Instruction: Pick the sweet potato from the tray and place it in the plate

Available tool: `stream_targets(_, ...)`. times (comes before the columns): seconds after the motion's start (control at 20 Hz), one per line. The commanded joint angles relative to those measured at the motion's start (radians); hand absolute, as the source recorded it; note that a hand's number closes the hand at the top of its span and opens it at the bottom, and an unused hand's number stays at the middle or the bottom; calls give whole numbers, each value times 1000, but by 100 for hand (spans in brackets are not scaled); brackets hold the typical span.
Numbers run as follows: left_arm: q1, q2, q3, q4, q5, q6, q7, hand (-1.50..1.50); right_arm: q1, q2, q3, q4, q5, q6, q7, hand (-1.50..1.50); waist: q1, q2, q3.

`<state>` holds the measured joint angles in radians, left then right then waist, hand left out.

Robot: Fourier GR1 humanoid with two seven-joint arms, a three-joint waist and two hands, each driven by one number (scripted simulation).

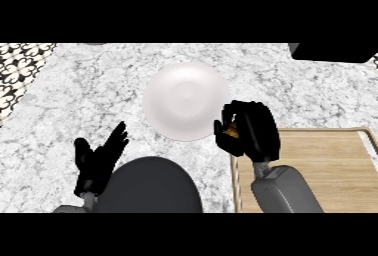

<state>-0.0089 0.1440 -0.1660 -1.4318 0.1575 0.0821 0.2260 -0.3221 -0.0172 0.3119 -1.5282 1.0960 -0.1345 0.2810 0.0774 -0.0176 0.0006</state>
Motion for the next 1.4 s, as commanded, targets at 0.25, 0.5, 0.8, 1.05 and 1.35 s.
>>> stream_targets(0.25, -26, -17, -26, 13, -14, -2, 9, 0, -73, 17, 147, -43, 1, -384, 477, 150, 29, 15, 0)
stream_targets(0.5, -49, -14, -28, 24, -22, -5, 12, 0, -163, 17, 221, 49, 113, -595, 702, 150, 29, 26, -3)
stream_targets(0.8, -48, -4, 2, 31, -9, -5, 1, 0, -286, 17, 229, 197, 305, -676, 938, 150, 11, 25, -4)
stream_targets(1.05, -15, -18, -20, 18, -21, -1, -8, 0, -374, 17, 201, 350, 387, -761, 1024, 150, 9, 28, -1)
stream_targets(1.35, -53, -1, 15, 34, -7, -9, 5, 0, -477, 17, 131, 542, 351, -836, 1016, 150, 9, 36, 0)
